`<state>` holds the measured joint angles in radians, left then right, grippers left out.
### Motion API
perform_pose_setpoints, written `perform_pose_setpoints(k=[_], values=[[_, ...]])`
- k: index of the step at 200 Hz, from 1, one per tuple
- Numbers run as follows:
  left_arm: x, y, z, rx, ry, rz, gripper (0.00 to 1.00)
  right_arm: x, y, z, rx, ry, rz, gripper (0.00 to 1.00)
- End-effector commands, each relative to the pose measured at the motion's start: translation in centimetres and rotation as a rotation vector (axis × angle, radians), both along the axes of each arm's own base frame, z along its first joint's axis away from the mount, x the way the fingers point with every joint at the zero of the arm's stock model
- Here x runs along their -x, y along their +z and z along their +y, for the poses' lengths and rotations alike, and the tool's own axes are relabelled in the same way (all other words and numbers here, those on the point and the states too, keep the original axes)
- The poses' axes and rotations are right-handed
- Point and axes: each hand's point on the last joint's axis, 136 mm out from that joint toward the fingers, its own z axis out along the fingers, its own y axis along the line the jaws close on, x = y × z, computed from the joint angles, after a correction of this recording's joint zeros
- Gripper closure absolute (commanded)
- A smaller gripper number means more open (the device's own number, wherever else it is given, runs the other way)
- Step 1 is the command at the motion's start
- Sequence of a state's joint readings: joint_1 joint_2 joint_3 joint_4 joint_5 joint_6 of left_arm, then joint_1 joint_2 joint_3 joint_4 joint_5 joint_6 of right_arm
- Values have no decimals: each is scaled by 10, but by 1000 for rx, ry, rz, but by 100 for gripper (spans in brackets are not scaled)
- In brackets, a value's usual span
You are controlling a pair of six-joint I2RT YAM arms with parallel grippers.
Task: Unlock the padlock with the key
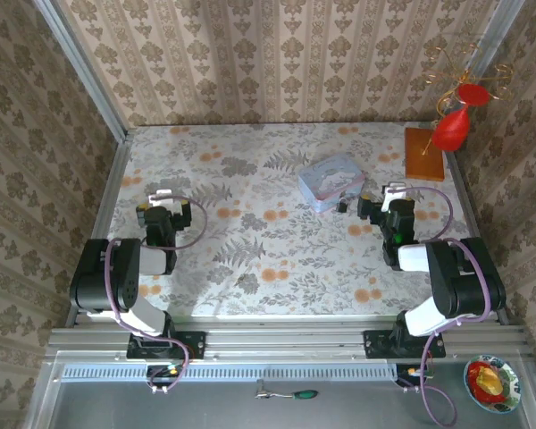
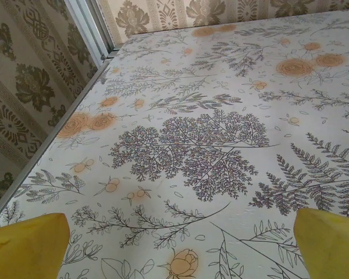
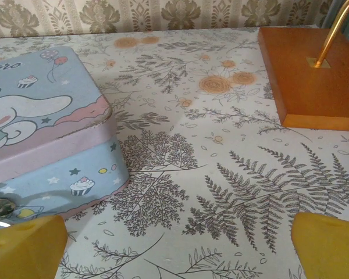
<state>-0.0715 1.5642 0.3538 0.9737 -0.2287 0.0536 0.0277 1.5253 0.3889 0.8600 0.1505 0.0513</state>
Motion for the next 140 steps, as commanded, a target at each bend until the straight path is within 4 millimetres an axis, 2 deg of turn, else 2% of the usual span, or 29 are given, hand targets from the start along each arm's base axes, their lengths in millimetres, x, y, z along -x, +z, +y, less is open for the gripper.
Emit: perform_pose_setpoints(k=[1, 140], values=[[-4, 7, 0, -8, 0, -24, 0, -5, 4, 3, 4, 19, -8, 0], [-5, 7, 4, 15, 7, -20, 0, -5, 3, 3, 4, 19, -4, 0]])
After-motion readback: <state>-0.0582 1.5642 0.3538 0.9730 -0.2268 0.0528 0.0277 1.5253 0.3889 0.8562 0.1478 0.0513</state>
